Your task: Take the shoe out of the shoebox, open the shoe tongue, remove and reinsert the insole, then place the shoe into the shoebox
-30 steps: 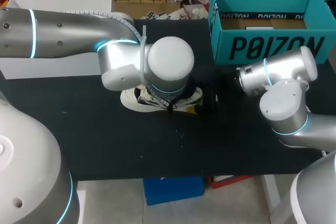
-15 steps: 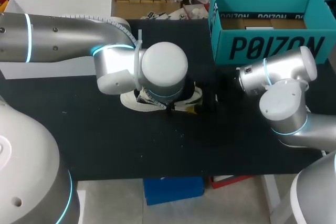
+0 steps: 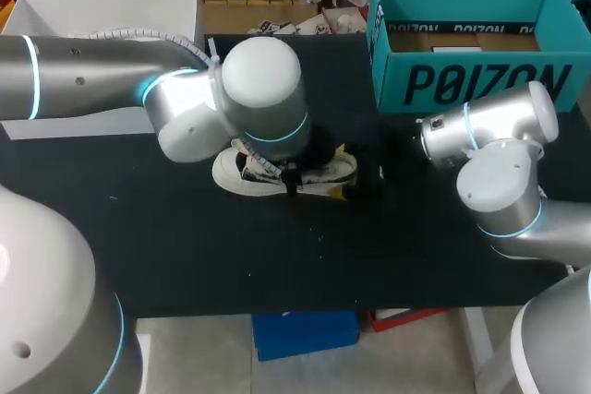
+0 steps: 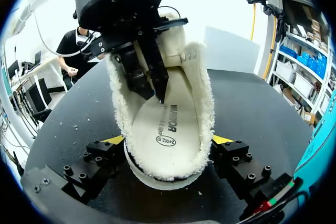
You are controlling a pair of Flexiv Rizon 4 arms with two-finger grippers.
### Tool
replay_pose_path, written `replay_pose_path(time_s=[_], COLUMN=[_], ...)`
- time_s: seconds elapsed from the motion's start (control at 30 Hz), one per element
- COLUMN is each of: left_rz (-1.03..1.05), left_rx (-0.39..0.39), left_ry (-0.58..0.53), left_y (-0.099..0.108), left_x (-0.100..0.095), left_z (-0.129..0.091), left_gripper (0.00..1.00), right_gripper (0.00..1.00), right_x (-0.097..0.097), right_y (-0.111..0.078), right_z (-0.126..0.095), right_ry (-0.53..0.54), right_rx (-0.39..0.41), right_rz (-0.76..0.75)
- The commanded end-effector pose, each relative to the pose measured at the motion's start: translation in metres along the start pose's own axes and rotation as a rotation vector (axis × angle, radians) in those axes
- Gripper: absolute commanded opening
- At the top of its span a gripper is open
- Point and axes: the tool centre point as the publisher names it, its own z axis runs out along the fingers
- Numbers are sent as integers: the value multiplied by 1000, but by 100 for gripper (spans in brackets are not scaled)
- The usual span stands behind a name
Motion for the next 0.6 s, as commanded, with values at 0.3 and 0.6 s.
replay_pose_path(time_s=[0.3, 0.6], left_rz=[19, -1], left_rx=[112, 196], left_ry=[143, 217], left_y=[-1, -2], left_x=[-1, 0], left_z=[24, 5], left_gripper=[0, 0], right_gripper=[0, 0], right_x=[-1, -1], right_y=[-1, -1], right_z=[-1, -1], right_ry=[0, 0], right_rx=[4, 4], right_rz=[2, 2])
